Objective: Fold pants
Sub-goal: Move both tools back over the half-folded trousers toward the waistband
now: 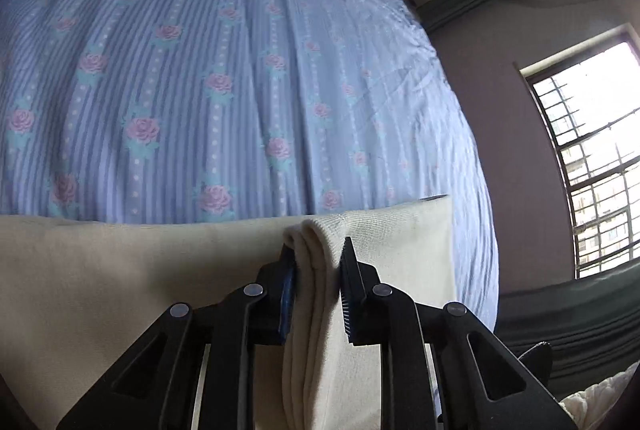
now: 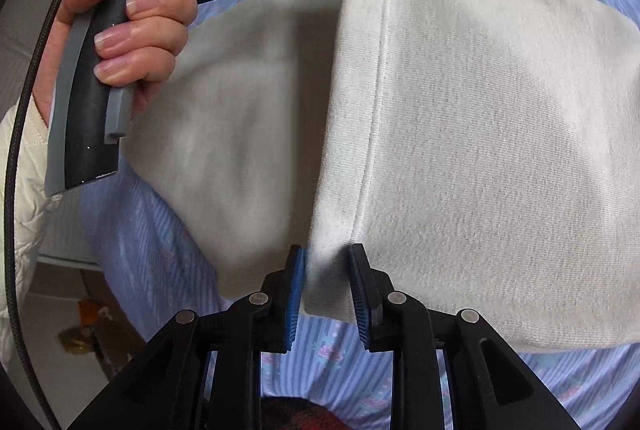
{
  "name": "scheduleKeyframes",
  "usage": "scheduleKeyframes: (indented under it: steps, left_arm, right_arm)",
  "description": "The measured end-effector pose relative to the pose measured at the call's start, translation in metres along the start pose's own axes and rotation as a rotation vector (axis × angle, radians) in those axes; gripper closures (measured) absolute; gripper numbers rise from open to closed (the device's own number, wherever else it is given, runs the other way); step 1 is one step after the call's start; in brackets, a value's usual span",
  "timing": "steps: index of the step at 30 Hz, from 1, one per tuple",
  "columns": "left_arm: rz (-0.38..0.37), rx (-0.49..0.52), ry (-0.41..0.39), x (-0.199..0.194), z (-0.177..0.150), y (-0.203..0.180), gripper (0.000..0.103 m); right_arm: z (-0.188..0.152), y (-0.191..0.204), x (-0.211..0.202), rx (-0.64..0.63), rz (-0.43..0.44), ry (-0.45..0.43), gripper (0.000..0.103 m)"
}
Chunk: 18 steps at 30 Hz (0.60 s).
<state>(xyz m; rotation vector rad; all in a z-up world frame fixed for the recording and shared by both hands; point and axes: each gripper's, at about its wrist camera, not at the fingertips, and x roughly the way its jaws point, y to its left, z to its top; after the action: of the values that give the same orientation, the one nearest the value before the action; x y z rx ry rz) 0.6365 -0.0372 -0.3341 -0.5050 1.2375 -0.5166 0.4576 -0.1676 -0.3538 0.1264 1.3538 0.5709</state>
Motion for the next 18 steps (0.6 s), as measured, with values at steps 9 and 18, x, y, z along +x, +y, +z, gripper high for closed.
scheduleKeyframes:
  steps: [9, 18]
  left_arm:
    - [0.142, 0.008, 0.043, 0.014, 0.003, 0.004, 0.063]
    - [0.338, 0.082, -0.077, -0.084, -0.040, -0.035, 0.037]
  right_arm:
    - [0.009, -0.008, 0.007, 0.043, 0.058, 0.048, 0.055]
    - [-0.008, 0.024, -0.050, -0.019, 0.158, 0.024, 0.051]
